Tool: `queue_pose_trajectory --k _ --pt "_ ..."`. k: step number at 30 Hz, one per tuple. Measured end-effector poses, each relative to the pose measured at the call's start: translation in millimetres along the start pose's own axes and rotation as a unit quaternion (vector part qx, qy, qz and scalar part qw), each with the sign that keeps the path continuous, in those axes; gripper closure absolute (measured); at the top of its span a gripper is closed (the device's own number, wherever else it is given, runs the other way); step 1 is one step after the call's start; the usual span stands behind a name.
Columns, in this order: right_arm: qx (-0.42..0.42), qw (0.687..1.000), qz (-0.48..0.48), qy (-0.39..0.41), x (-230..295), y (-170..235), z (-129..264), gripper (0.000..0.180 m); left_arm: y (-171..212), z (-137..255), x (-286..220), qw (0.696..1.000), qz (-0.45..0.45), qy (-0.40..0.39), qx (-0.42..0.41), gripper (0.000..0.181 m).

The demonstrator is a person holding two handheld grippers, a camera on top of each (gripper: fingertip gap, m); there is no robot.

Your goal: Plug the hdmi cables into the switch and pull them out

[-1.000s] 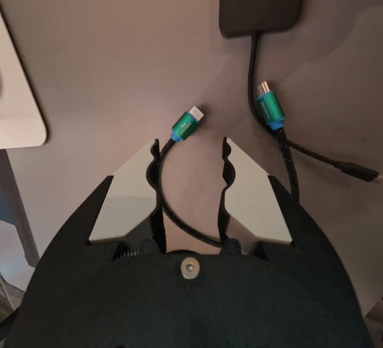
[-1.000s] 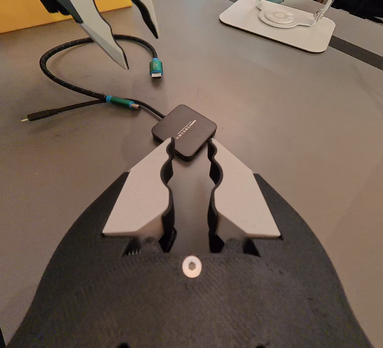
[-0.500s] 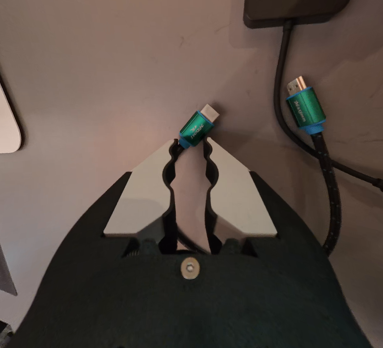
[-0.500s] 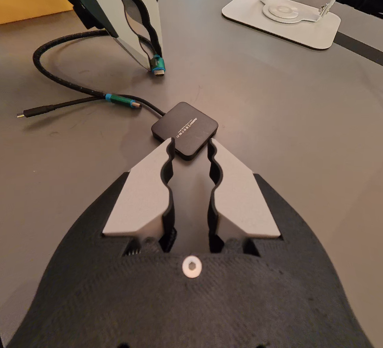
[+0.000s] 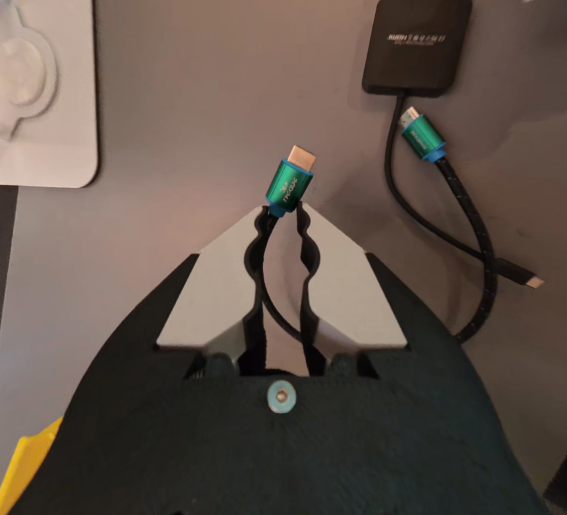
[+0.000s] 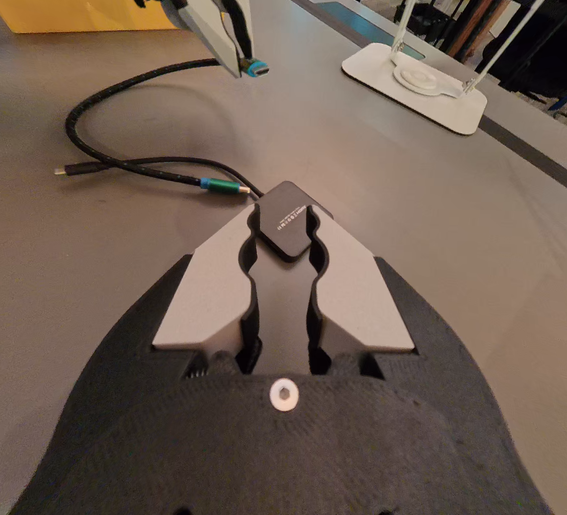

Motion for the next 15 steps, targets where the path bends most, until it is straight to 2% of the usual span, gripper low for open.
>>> queue_pose_trajectory --k 1,10,15 --pt "-0.002 1.000 0.003 -0.002 1.6 -1.8 0.4 0.152 -2.0 5.9 -1.0 1.000 0.003 0.004 -0.011 0.165" --pt "-0.023 0.999 0.025 -0.018 18.7 -20.1 3.4 0.152 -17.2 45.4 -20.0 0.996 -0.009 0.014 -0.087 0.165" --pt "-0.006 0.998 0.046 -0.036 28.1 -16.4 1.5 0.151 -16.5 61.1 -21.3 0.993 -0.001 0.007 -0.115 0.165"
Point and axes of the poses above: each gripper's, where its closed fingertips meet, z back along the fingers, y out of its underside, x = y × z across the jaws, the point moved 5 cm from there along z, back along the fingers, and after that the axes turned 10 degrees about y, right-handed, at the moved point
